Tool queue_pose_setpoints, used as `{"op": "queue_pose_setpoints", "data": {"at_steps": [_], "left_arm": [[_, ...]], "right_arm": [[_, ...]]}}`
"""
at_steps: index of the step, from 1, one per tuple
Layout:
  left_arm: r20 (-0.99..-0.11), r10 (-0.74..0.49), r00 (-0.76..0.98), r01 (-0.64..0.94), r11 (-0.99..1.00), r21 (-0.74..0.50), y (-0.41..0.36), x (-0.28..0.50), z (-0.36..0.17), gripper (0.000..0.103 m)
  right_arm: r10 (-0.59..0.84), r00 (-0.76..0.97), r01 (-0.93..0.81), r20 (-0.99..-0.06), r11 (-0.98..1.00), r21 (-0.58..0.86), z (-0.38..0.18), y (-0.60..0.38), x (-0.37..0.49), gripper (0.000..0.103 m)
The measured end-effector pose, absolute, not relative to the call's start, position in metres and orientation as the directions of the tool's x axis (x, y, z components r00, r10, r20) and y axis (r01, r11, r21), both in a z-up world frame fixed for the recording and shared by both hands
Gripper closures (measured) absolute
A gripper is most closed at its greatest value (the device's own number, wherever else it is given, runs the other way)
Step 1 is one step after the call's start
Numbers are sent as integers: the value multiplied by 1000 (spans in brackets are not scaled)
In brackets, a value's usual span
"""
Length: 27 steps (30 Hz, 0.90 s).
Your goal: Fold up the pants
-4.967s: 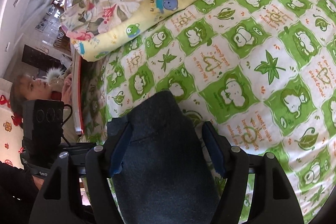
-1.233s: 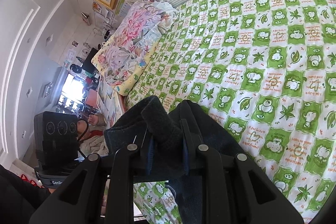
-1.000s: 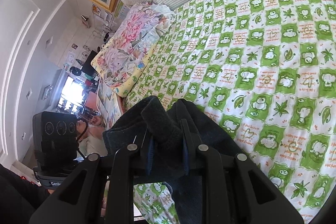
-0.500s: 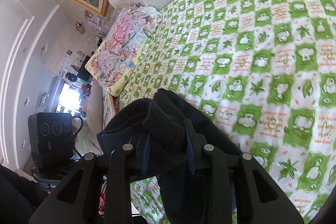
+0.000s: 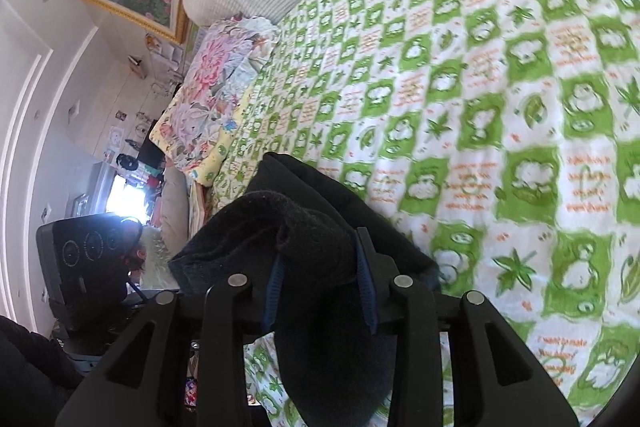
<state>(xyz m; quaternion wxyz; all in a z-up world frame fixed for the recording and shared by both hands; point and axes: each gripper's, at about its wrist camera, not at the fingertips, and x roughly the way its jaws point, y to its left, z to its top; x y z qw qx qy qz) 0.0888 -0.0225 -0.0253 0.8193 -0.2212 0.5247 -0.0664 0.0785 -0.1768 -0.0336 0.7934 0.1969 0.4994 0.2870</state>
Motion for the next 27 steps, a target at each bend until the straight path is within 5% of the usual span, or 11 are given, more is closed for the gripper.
{"op": "queue_pose_setpoints", "data": {"at_steps": [10,14,18,27], "left_arm": [[-820,-411,399,-16,891,-454,-43,95,-33,50],[-822,-420,385,24,895,-446,-49,95,-32,48],[-811,-454,369,43,880,-473,-45,96,-31,48],[-800,-482,358,27,861,-507,-7,83,-25,48]], "right_arm": [[602,429,-136,-673,780,611,-35,-215,56,60],[577,479,-77,-661,778,623,-31,-230,39,57],[541,508,-38,-670,791,611,-24,-235,26,44],[440,575,24,-689,833,552,1,-223,3,39]]}}
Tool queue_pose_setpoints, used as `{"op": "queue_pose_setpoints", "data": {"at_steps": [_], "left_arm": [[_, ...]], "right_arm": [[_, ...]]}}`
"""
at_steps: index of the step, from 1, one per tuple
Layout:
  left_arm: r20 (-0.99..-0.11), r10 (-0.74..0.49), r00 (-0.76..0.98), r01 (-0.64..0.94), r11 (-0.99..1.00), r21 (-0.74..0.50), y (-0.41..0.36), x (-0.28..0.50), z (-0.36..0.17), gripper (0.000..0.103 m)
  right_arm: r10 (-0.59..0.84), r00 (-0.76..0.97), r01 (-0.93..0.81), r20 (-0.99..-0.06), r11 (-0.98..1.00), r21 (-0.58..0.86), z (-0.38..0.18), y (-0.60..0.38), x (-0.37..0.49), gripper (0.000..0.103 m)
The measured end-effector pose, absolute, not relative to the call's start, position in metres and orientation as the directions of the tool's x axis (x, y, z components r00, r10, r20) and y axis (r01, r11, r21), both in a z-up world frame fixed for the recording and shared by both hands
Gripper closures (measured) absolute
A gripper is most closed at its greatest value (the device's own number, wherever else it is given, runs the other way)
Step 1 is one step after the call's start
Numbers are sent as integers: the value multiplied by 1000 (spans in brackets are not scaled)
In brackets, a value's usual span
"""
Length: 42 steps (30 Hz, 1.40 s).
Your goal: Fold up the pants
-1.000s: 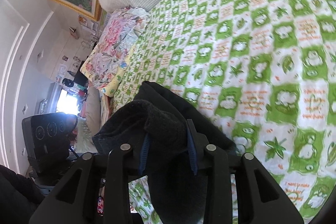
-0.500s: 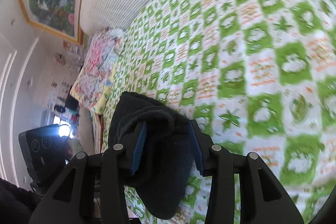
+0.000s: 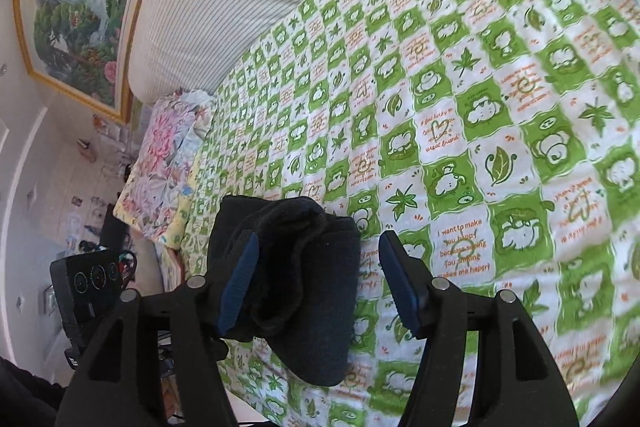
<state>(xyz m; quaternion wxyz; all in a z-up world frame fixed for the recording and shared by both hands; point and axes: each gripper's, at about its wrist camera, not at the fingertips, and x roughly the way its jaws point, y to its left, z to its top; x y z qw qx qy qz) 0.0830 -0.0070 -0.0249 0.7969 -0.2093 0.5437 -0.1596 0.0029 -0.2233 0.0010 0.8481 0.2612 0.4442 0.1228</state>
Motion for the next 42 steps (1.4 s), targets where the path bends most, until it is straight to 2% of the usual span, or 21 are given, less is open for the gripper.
{"op": "queue_pose_setpoints", "data": {"at_steps": [8,21,27,34,42], "left_arm": [[-785,-477,396,-18,850,-526,35,81,-11,47],[-784,-461,416,-54,848,-527,77,78,-11,47],[-780,-452,432,-83,841,-534,94,78,-11,46],[-796,-412,444,-131,849,-512,113,81,-18,39],[-831,-385,403,-180,856,-484,134,93,-44,36]], "right_arm": [[370,583,55,-723,871,489,8,-189,4,27],[273,563,78,-780,922,379,-1,-147,3,24],[252,565,119,-786,918,379,-4,-150,-2,24],[259,554,153,-791,903,403,-11,-155,-3,22],[280,510,182,-813,889,420,-29,-154,4,20]]}}
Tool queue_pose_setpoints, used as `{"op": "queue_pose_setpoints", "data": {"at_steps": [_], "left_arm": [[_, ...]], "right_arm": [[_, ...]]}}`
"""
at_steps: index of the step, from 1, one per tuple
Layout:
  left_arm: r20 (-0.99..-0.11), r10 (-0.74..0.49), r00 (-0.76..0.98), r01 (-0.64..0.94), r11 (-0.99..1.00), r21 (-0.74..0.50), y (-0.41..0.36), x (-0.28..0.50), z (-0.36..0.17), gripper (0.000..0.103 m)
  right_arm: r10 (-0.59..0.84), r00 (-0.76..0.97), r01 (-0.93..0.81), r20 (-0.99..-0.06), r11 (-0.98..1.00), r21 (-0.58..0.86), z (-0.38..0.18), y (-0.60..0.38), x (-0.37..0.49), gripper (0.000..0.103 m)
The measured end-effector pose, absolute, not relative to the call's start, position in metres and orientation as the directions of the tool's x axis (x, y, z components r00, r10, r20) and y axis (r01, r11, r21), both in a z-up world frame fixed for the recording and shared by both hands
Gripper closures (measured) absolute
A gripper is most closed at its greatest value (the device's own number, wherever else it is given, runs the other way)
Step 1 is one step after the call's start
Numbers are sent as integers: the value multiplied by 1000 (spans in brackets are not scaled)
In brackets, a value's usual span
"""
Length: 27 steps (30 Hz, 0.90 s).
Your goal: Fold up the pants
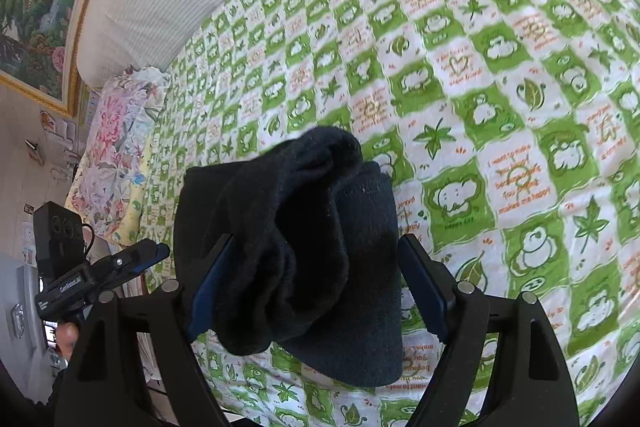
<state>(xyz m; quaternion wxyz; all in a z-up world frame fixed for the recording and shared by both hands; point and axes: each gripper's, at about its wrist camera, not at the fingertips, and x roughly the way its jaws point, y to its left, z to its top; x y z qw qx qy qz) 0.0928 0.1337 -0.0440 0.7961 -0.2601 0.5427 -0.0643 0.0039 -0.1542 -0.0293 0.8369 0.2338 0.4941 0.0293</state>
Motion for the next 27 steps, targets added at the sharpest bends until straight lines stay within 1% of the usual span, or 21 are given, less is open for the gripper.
{"op": "queue_pose_setpoints", "data": {"at_steps": [3,16,20,27], "left_arm": [[-829,-403,387,-189,846,-499,137,97,-53,35],[-842,-434,320,-215,833,-510,130,114,-87,35],[-840,-443,313,-228,824,-519,129,116,-93,34],[-832,-455,317,-247,807,-536,126,115,-100,33]], "right_arm": [[282,513,190,-811,884,428,-33,-156,3,18],[319,508,195,-801,863,467,-48,-162,-1,18],[342,510,215,-790,838,501,-54,-168,-4,18],[345,497,204,-796,846,494,-53,-167,-3,18]]}}
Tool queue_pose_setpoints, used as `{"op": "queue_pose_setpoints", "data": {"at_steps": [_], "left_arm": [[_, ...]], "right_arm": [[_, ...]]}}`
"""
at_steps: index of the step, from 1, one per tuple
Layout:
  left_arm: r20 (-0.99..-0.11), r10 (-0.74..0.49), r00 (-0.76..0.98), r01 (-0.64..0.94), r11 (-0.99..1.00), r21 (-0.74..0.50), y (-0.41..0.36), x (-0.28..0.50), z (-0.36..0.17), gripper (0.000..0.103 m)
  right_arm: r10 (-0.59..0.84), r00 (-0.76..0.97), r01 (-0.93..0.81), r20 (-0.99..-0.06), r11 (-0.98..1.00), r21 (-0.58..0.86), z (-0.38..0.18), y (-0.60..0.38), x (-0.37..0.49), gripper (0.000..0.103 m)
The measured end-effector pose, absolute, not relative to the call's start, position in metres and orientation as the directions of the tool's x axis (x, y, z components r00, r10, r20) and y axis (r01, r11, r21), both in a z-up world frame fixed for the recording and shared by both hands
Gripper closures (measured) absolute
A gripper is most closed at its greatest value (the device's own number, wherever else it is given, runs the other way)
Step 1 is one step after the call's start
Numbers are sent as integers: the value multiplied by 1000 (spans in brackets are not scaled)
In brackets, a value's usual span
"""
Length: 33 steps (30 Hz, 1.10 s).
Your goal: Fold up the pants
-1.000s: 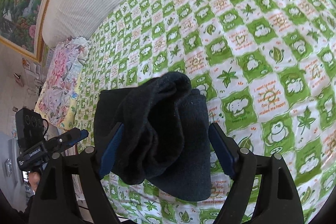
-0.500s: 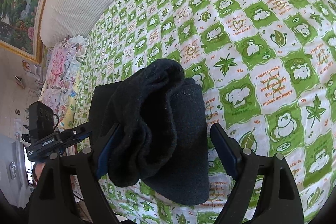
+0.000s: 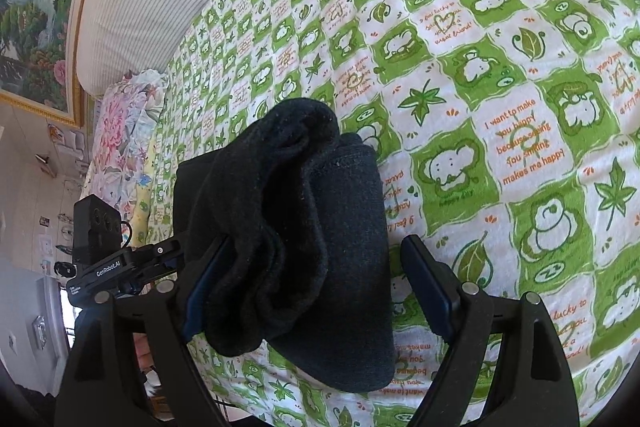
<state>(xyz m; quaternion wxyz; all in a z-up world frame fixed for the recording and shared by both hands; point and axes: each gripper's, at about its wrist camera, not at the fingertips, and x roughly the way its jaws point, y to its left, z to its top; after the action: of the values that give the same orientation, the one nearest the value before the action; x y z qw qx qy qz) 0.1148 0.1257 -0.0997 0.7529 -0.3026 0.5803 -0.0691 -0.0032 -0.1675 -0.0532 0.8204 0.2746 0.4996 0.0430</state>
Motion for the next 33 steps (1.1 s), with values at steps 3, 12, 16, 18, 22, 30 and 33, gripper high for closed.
{"op": "queue_pose_setpoints", "data": {"at_steps": [3,12,16,18,22,30,33], "left_arm": [[-828,-459,322,-258,799,-543,125,114,-102,33],[-829,-444,341,-217,820,-529,118,114,-97,50],[-821,-451,351,-199,820,-536,116,112,-94,61],[-820,-448,355,-192,824,-533,115,112,-91,64],[-819,-446,362,-187,826,-532,114,110,-88,69],[-810,-446,380,-192,819,-541,117,102,-78,74],[-806,-446,388,-194,816,-545,119,100,-73,75]], "right_arm": [[347,491,193,-799,851,489,-54,-165,-1,18],[349,473,160,-809,869,469,-58,-154,6,25],[348,468,141,-812,878,457,-57,-153,8,34],[349,467,128,-812,882,453,-55,-152,8,39],[337,474,108,-813,895,433,-51,-146,10,45],[331,475,73,-815,909,411,-44,-140,11,51],[330,478,61,-814,912,406,-40,-137,11,52]]}}
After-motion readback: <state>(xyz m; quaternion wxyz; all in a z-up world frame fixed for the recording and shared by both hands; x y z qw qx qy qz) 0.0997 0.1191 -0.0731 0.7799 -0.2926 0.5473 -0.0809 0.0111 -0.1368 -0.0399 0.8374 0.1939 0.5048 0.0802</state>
